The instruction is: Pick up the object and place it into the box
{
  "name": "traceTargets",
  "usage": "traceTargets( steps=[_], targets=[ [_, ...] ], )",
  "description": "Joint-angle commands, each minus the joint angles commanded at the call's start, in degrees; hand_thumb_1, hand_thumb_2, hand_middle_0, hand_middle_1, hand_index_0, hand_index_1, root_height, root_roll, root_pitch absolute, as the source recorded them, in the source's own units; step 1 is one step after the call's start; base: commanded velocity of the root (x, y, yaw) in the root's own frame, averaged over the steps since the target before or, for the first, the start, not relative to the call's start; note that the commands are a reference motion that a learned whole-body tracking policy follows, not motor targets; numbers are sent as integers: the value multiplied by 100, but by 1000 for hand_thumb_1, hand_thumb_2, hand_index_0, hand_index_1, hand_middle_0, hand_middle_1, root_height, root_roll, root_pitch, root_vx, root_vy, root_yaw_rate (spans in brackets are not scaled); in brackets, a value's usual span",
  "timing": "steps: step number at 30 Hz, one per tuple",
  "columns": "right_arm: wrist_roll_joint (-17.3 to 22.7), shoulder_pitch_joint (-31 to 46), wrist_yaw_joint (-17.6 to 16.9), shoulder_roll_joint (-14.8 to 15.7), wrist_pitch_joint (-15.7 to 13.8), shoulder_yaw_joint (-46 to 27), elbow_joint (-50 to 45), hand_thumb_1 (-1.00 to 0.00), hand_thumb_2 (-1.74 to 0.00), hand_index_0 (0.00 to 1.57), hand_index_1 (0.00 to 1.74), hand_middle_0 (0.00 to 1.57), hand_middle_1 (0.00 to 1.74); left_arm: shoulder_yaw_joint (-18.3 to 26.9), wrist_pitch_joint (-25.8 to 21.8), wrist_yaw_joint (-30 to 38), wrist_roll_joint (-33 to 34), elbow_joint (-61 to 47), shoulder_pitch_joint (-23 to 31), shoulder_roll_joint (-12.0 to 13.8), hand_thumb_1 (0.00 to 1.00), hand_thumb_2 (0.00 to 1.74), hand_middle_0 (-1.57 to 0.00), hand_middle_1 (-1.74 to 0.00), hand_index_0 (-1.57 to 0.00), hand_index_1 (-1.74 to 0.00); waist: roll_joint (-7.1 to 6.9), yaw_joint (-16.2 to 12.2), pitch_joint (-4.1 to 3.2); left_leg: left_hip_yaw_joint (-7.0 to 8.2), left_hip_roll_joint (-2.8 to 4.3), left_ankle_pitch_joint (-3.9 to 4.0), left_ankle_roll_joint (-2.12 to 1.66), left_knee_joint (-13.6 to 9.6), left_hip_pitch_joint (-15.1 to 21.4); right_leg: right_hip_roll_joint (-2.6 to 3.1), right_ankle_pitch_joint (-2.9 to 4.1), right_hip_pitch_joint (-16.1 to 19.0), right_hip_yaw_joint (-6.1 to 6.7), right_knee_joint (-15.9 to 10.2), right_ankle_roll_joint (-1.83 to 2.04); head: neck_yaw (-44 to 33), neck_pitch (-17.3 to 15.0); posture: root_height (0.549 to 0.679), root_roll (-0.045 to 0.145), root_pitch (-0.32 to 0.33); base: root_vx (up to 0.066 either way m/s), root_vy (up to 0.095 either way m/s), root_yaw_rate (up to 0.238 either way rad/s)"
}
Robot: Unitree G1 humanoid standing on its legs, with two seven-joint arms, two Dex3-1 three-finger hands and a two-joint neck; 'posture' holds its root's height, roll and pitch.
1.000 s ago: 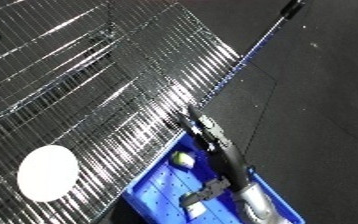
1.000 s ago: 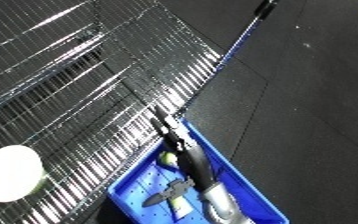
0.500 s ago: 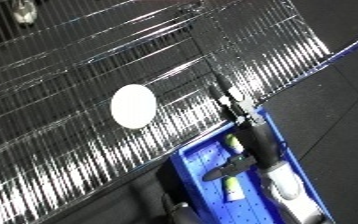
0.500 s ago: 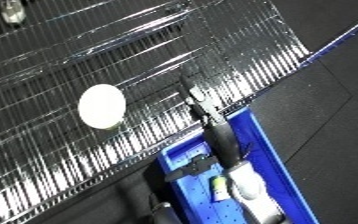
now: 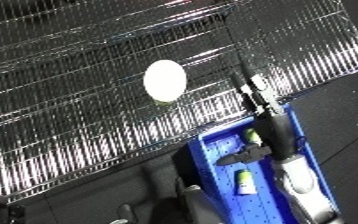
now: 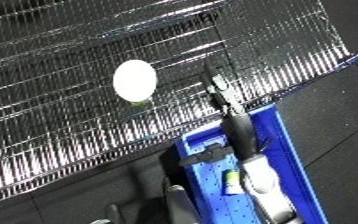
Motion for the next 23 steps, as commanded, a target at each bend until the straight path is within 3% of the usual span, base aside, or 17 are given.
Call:
traceTargets(
  steps=[5,14,23],
  targets=[
    [26,-76,-68,-2,138,50,111,0,0,0,0,0,0,-28,104,-22,12,-44,30,23,1000,1740,-1570,-1740,-1570,-1740,15,45,6,8,-1,-36,32,143,-69,-17,-19,-111,-17,174,-10,92,-77,612,62,-56,64,4,49],
    [77,-360,-45,25,343,164,473,0,0,0,0,0,0,-150,168,-10,22,-31,2,73,1000,1740,-1570,-1740,-1570,-1740,78,114,91,2,-56,-35,47,289,-189,-44,10,-297,-32,377,4,347,-267,604,60,-66,64,11,81],
    [75,-706,64,-54,455,287,597,0,0,0,0,0,0,-244,151,73,-55,-98,-17,128,1000,1740,-1570,-1740,-1570,-1740,131,145,182,14,-99,-92,70,485,-383,-42,-15,-502,-45,540,-10,633,-66,597,62,-62,31,18,42]
  ],
)
